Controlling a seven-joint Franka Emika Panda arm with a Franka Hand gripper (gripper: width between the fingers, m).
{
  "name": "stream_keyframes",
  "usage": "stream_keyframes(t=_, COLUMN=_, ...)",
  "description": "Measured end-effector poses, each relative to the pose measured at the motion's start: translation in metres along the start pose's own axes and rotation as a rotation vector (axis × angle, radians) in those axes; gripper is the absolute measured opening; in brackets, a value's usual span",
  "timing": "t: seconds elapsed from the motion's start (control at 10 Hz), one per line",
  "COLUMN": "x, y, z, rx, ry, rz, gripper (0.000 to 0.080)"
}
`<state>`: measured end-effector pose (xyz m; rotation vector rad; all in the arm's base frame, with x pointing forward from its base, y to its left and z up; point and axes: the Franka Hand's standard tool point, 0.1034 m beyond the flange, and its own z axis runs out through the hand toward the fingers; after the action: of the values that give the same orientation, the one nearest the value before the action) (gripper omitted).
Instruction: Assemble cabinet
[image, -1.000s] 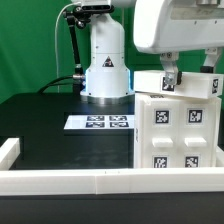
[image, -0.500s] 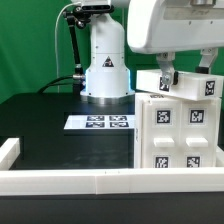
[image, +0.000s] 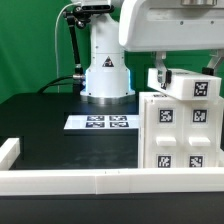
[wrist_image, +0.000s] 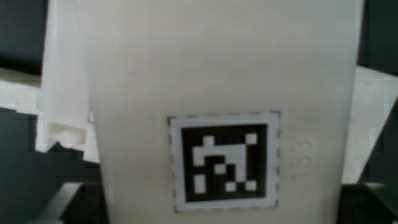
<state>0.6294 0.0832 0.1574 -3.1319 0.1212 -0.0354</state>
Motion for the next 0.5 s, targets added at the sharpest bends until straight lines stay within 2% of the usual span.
stream_keyframes(t=0.4, x=0.0051, y=0.0008, z=-0.0007, rx=0.008, ry=0.032, rz=0.369, gripper=0.0563)
stream_keyframes(t=0.5, x=0.0062, y=0.0022, z=-0.0014, rx=0.013, ry=0.035, rz=0.547, gripper=0.0563)
